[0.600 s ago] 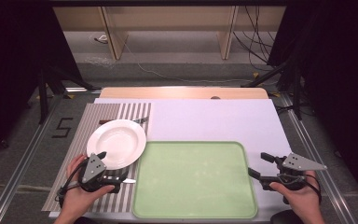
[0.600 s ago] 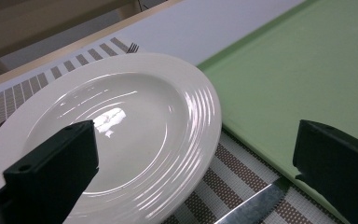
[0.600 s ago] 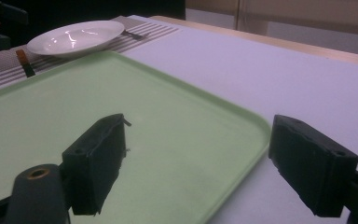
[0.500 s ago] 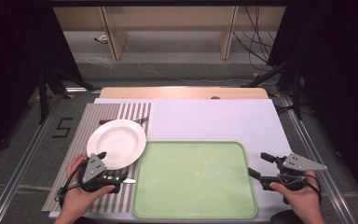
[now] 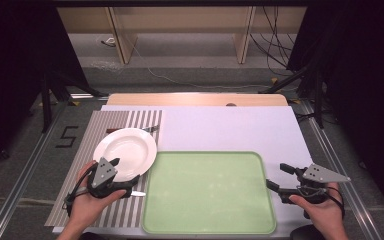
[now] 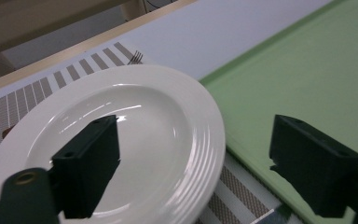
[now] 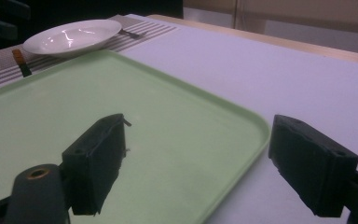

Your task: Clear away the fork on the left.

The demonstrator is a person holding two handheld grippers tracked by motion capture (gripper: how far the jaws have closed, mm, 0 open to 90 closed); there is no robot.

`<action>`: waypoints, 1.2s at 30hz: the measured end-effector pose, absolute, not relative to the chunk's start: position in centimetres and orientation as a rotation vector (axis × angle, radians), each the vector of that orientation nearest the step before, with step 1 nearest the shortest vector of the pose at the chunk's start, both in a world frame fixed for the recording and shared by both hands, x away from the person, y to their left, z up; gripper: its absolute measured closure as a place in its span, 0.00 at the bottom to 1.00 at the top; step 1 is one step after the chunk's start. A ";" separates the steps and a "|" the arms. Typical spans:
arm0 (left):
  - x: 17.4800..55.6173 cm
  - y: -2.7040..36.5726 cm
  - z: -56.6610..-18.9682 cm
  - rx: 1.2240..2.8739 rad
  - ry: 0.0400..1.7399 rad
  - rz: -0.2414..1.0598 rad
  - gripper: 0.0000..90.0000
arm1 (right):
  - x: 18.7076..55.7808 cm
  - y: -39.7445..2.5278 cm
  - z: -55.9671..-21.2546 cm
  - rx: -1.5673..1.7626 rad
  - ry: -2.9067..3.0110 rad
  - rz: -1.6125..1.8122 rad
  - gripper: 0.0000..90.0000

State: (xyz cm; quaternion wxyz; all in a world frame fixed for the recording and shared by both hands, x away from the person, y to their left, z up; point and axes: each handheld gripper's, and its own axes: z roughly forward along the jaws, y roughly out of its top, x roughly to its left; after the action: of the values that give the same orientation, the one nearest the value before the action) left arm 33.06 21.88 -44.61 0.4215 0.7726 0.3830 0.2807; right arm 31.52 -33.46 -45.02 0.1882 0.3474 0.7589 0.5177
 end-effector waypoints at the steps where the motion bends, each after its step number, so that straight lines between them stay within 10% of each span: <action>1: 33.6 21.6 -44.3 1.940 0.971 0.703 0.24 | 31.5 -33.4 -45.0 0.976 2.130 1.460 0.22; 14: 43.5 18.3 -42.7 1.977 1.141 0.616 0.97 | 31.6 -33.5 -45.1 0.984 2.132 1.459 0.22; 36: 52.7 14.0 -45.3 2.194 1.312 0.493 0.99 | 31.7 -33.5 -45.1 0.989 2.127 1.469 0.22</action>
State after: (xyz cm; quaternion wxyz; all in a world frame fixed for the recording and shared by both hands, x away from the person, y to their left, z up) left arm 52.72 13.97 -45.32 0.2658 0.8123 0.4860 0.1825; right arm 31.67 -33.53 -45.13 0.1858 0.3510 0.7552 0.5215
